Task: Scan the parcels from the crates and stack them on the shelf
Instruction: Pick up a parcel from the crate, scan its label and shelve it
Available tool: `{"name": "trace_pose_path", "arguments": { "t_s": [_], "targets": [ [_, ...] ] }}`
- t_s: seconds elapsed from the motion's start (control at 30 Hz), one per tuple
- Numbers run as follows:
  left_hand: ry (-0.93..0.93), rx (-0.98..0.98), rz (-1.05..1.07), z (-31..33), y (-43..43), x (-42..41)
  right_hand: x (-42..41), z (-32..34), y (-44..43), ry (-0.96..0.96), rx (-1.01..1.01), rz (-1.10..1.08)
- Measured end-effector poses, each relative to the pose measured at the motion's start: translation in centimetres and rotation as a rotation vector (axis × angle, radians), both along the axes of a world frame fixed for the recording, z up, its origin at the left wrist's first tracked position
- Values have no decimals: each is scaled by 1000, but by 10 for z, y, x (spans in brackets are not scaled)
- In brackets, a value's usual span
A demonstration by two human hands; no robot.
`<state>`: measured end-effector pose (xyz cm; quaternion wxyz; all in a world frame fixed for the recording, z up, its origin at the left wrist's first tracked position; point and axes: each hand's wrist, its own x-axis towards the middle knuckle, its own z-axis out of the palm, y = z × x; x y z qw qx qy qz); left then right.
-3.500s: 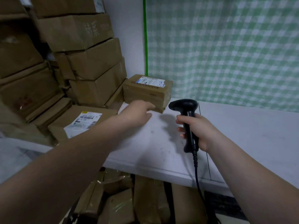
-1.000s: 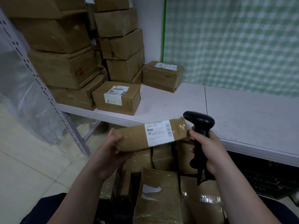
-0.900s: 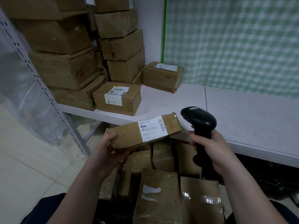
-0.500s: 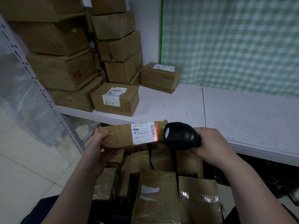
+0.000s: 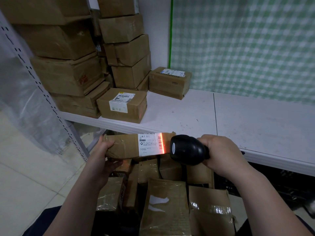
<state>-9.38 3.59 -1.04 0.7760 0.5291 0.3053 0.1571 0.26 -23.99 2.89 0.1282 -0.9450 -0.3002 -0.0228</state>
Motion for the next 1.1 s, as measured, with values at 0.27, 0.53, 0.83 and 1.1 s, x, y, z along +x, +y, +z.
{"name": "trace_pose_path", "arguments": {
  "t_s": [0.27,0.53,0.83,1.1],
  "targets": [
    [5,2,-6,-3,2,-2,-3,3,3,4,10,16],
    [-3,-22,9,-5,6,-2,0,4,4,2,59,-34],
    [-109,105,-198,30,0,30,21,16,15,360,653,-235],
    [-116,169,-298,64,-18,107,70,26,22,596,993,-407]
  ]
}}
